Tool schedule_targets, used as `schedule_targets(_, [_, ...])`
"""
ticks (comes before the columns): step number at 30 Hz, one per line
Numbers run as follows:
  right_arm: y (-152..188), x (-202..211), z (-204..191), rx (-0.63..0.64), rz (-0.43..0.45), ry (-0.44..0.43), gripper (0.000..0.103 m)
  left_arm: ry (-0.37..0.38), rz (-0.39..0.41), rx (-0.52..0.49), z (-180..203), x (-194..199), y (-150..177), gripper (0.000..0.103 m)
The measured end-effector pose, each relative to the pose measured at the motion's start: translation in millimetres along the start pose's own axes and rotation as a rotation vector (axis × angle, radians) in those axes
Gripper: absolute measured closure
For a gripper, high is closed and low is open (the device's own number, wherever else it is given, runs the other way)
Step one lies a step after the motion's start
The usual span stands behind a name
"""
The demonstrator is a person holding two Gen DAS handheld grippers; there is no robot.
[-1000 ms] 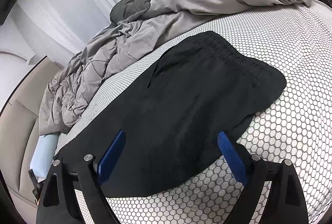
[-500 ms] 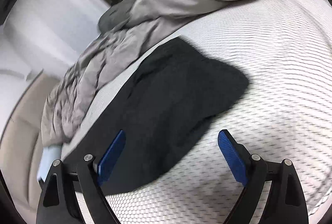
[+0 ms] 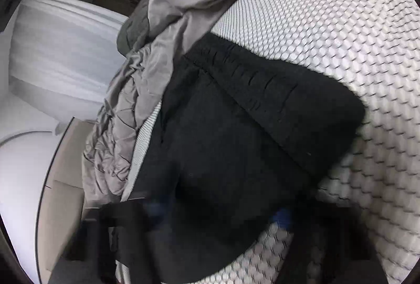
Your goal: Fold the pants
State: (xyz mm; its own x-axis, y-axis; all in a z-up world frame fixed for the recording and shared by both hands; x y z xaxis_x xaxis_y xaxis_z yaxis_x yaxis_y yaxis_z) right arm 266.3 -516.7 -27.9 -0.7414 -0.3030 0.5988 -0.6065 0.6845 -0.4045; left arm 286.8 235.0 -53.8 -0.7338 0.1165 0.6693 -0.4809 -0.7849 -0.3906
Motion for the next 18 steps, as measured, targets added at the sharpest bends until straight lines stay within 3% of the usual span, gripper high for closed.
schedule_targets(1, [2,-2,-1,-0.002,-0.004,0.005,0.085,0.007,0.004,-0.006,0,5,0,0.102])
schedule_targets(4, [6,7,-9,0.023,0.031,0.001,0.096,0.025,0.013,-0.029,-2,23,0,0.102])
schedule_targets(9, [40,56,-23,0.079,0.032,-0.004,0.098,0.036,0.018,-0.033,-22,68,6,0.102])
schedule_targets(14, [87,87,-19,0.146,-0.006,0.009,0.097,-0.042,0.007,-0.089,-63,103,29,0.101])
schedule_targets(18, [105,89,2,0.091,-0.056,0.001,0.083,-0.072,-0.008,-0.053,-87,109,38,0.098])
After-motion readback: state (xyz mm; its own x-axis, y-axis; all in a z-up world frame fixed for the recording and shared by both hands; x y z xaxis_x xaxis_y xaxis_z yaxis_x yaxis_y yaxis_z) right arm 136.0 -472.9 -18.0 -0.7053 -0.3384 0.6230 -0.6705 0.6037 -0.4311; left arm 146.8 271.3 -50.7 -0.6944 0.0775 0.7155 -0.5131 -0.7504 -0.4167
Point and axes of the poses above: each gripper's, at about its wrist camera, not at the fingertips, and x roughly against the way its jaws point, z to its right, y to its underside, the point moved 6 cm from there along -x, roughly the way its jaws point, and after that the axes turned 6 degrees about x, right-handed, at the moved point
